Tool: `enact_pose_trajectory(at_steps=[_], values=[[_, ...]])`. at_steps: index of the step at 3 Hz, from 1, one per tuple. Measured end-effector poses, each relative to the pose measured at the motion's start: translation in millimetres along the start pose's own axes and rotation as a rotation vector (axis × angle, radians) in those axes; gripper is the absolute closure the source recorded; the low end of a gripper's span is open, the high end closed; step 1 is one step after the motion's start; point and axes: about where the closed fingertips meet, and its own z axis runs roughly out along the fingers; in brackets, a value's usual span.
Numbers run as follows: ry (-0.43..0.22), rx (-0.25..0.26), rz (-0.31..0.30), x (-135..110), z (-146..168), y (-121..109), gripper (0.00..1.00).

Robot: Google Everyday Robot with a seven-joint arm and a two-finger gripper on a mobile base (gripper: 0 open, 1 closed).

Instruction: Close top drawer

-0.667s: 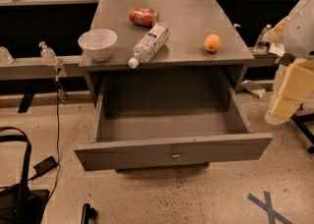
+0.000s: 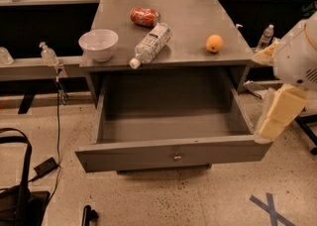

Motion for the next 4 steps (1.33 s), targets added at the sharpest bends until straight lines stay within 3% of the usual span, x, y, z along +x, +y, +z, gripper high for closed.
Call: enact_pose_trajectory(at_steps=[1, 2, 4], values=[[-0.131, -0.039, -0.015, -17, 51, 34, 0.0], [-0.162, -0.045, -0.005, -20, 85, 49, 0.0], [-0.215, -0.131, -0.007, -19, 108, 57, 0.0]])
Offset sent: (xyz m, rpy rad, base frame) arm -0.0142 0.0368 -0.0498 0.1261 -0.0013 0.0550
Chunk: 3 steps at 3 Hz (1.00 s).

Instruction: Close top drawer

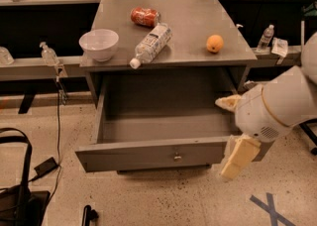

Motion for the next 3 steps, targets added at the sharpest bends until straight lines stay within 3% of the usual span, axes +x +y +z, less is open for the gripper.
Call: enact_pose_trajectory(at_steps=[1, 2, 3], values=[[-0.129, -0.057, 0.064, 24, 68, 20, 0.0], [-0.169, -0.049, 0.115, 47, 128, 26, 0.18], [-0.154, -0.043, 0.149, 72, 168, 29, 0.41]])
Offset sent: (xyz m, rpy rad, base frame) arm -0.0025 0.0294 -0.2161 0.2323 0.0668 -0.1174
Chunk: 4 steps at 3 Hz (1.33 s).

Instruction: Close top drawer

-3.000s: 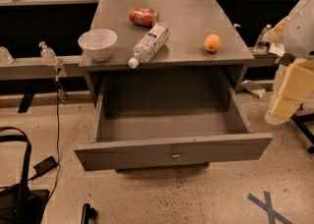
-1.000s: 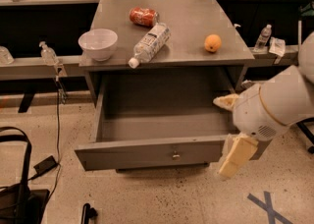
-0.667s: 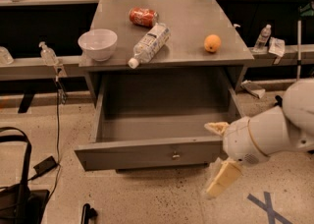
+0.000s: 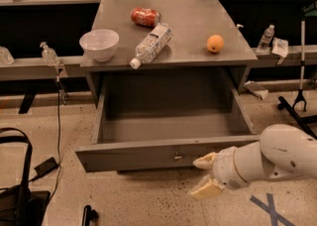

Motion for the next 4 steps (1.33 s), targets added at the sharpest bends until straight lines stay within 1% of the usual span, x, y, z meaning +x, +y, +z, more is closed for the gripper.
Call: enact_pose_trajectory(at_steps=[1, 2, 3, 4], values=[[0.007, 0.037, 0.022, 25, 20, -12, 0.51], [0.036, 0.092, 0.04, 47, 33, -34, 0.64], [0.09, 0.169, 0.056, 66, 35, -59, 0.84], [0.123, 0.276, 0.055, 68, 33, -98, 1.0]])
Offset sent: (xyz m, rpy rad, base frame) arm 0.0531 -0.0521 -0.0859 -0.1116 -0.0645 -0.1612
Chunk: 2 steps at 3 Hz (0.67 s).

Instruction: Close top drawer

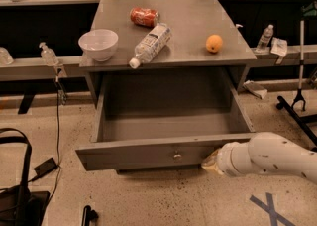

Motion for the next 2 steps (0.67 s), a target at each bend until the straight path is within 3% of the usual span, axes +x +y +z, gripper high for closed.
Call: enact_pose_trajectory(at_steps=[1, 2], values=[[0.003, 0.019, -0.002, -2, 1, -7, 1.0], [-0.027, 0.091, -0.028, -30, 0, -41, 1.0]])
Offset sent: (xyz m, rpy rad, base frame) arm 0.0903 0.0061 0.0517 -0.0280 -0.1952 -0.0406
